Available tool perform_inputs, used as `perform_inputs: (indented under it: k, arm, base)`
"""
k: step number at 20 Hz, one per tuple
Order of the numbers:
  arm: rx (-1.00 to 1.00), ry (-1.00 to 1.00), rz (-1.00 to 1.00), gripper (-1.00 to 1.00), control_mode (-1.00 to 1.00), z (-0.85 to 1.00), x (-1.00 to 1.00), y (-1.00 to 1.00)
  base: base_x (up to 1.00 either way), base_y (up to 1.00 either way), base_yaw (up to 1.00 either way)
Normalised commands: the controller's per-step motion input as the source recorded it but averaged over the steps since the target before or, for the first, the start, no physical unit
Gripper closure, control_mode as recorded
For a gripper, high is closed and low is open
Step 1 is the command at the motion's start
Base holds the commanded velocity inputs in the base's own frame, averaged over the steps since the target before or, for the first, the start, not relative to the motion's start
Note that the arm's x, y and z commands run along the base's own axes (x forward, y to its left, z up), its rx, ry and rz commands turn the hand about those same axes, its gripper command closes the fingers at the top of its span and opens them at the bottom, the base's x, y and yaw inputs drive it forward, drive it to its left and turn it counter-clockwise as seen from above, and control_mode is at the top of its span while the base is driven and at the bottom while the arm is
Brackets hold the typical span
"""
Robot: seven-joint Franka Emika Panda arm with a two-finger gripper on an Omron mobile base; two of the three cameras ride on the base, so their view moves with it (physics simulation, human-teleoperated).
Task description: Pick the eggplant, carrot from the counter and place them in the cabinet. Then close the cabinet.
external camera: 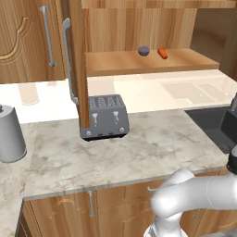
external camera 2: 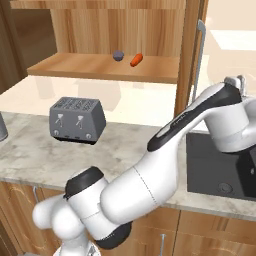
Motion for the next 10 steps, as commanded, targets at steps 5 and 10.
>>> perform_inputs:
  k: [5,10]
  arm:
    - [0.03,-0.06,0.42,-1.0,-1.0,-0.05,0.01,0.69]
    - [-0.01,-0.19,0.45,-1.0,-1.0,0.0,-0.59,0.99]
  base:
    - [0.0,0.0,0.0]
    - [0.0,0.0,0.0]
